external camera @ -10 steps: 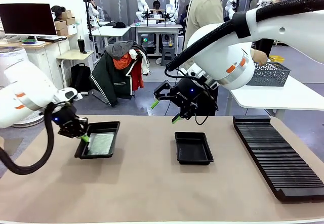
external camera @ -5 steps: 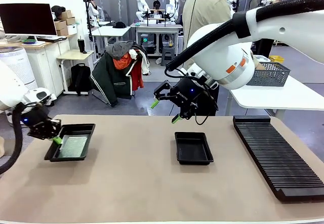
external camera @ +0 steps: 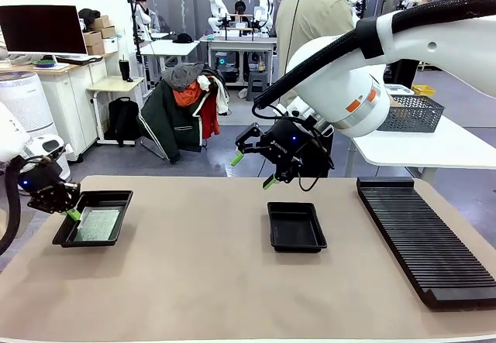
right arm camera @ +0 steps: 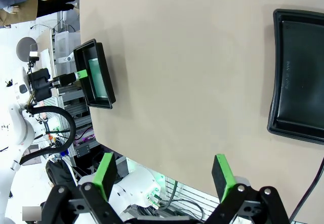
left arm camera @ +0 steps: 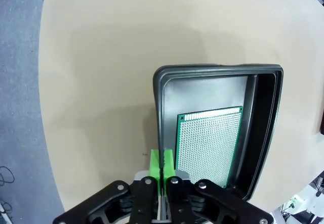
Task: Inspect and transfer BCBs to ESD trays.
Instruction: Pick up the ESD tray and place it on the left side of the table.
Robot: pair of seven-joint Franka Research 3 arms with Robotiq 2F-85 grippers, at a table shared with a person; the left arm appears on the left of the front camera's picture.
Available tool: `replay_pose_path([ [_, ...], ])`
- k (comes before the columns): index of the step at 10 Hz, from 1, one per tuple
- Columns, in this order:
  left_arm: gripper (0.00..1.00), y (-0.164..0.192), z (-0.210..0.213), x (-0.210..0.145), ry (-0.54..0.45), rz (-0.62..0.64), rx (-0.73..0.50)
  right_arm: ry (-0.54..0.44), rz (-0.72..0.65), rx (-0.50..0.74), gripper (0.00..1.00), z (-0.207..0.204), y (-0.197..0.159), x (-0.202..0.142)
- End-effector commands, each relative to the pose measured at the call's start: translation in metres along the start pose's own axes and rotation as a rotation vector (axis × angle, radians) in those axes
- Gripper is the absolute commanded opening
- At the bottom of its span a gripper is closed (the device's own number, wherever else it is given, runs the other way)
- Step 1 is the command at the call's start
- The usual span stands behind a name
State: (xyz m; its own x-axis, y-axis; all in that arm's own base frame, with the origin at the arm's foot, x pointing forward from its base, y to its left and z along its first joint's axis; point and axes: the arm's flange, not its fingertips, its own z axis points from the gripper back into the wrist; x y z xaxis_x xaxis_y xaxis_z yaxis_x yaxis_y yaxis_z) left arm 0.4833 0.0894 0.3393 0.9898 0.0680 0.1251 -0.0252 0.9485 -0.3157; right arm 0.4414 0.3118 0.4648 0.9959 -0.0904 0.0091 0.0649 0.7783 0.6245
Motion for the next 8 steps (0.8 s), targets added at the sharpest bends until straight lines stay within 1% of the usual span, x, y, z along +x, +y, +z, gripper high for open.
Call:
replay_pose_path([
  [1,0.01,0.003,-0.011,0.005,-0.012,-0.019,0.023,-0.01,-0.011,-0.018,1.0,0.0,0.001,0.0],
  [3,0.01,0.005,-0.019,0.006,-0.004,-0.007,0.029,-0.01,-0.011,-0.018,1.0,0.0,0.001,0.0],
  [7,0.01,0.005,-0.028,0.001,-0.027,0.016,0.029,-0.01,-0.011,-0.018,1.0,0.0,0.001,0.0],
  [8,0.01,0.005,-0.023,0.004,0.006,0.004,0.025,-0.01,-0.011,-0.018,1.0,0.0,0.001,0.0],
])
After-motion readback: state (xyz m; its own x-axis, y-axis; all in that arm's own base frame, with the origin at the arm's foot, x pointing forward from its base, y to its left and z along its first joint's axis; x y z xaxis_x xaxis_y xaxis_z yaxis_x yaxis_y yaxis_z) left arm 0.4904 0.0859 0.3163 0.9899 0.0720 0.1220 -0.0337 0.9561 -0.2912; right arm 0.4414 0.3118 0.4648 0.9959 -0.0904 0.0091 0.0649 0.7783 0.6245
